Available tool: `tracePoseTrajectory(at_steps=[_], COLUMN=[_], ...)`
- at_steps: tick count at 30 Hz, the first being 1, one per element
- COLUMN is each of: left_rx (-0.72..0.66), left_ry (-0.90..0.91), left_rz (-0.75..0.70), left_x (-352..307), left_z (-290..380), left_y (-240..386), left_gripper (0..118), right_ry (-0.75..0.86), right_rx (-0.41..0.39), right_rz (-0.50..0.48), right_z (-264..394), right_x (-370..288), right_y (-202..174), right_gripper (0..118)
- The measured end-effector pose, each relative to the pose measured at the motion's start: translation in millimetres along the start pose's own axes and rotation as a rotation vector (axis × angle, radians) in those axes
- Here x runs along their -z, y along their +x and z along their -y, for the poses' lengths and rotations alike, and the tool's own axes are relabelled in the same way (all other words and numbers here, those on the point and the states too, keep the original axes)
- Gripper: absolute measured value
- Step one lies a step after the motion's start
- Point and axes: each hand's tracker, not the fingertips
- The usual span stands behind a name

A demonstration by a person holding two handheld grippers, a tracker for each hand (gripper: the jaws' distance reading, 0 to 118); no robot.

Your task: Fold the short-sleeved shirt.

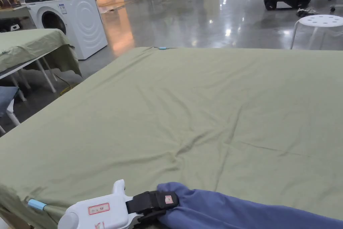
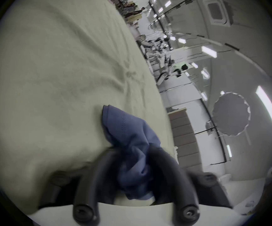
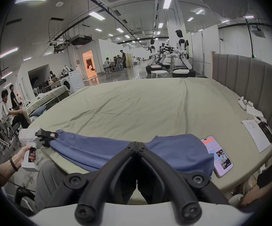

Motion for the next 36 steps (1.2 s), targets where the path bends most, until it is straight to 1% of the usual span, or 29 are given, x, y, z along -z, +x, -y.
tracePoseTrajectory(at_steps=[1, 3, 5, 6, 7, 8, 9, 10, 11, 12, 13, 16, 17, 19, 20, 22, 24, 26, 28, 30, 31, 32, 33, 35, 36], left_rx=[0.002, -0.024, 0.032, 0.039, 0.01, -0.035, -0.064, -0.051, 0.002, 0.082, 0.182, 0.32, 0.391, 0.526, 0.561, 0.575, 0.569, 0.587, 0.619, 0.627, 0.625, 0.655, 0.711, 0.737, 0.745], left_ry=[-0.003, 0.029, 0.089, 0.118, 0.122, 0.182, 0.187, 0.224, 0.262, 0.238, 0.274, 0.265, 0.261, 0.237, 0.212, 0.116, 0.037, -0.064, -0.134, -0.212, -0.225, -0.219, -0.233, -0.181, -0.133], left_rz=[-0.032, 0.022, -0.031, -0.026, 0.008, 0.029, 0.064, 0.081, 0.049, 0.021, -0.089, -0.206, -0.244, -0.307, -0.296, -0.203, -0.174, -0.14, -0.142, -0.087, -0.088, -0.106, -0.124, -0.107, -0.091], left_x=[2, 2, -7, -14, -23, -35, -44, -59, -76, -87, -103, -127, -128, -109, -93, -49, 0, 54, 91, 116, 126, 132, 131, 118, 107], left_z=[1, 4, 11, 10, 7, 5, -14, -17, -27, -33, -39, -49, -52, -35, -23, 1, 28, 55, 80, 98, 102, 104, 103, 98, 93], left_y=[-2, -2, 13, 15, 15, 16, 6, 14, 23, 34, 62, 102, 110, 141, 153, 168, 171, 166, 166, 172, 173, 178, 182, 190, 194], left_gripper=[15, 14, 14, 14, 13, 13, 13, 13, 13, 13, 13, 13, 13, 13, 13, 13, 13, 13, 13, 15, 18, 32, 52, 62, 64], right_ry=[-0.002, -0.009, -0.011, -0.012, -0.014, -0.013, -0.013, -0.014, -0.011, -0.006, -0.002, 0.002, 0.001, -0.001, 0.001, -0.002, 0.001, 0.005, 0.007, 0.005, 0.002, -0.002, -0.008, -0.023, -0.025], right_rx=[-0.005, -0.015, -0.026, -0.028, -0.028, -0.024, -0.02, -0.016, -0.015, -0.014, -0.012, -0.003, 0.002, 0.02, 0.037, 0.069, 0.072, 0.054, 0.034, 0.026, 0.027, 0.032, 0.045, 0.076, 0.09], right_rz=[-0.004, -0.005, -0.001, -0.002, -0.004, -0.004, -0.005, -0.007, -0.008, -0.003, 0.001, 0.003, 0.009, 0.012, 0.007, -0.011, -0.016, 0.002, 0.026, 0.044, 0.055, 0.067, 0.073, 0.069, 0.067], right_z=[0, 1, 1, 1, 0, -1, -2, -2, -2, -2, -1, 1, 2, 4, 3, 2, 2, 2, 3, 6, 8, 10, 11, 14, 16], right_x=[0, -1, -3, -4, -5, -5, -6, -6, -8, -9, -10, -11, -10, -9, -9, -10, -14, -21, -29, -35, -36, -36, -35, -32, -31], right_y=[0, 0, 1, 3, 5, 2, 4, 6, 7, 7, 9, 12, 13, 16, 15, 16, 15, 12, 12, 14, 17, 20, 23, 29, 35], right_gripper=[0, 0, 0, 0, 0, 0, 0, 0, 0, 0, 0, 0, 0, 0, 0, 0, 0, 0, 0, 0, 0, 0, 0, 0, 0])
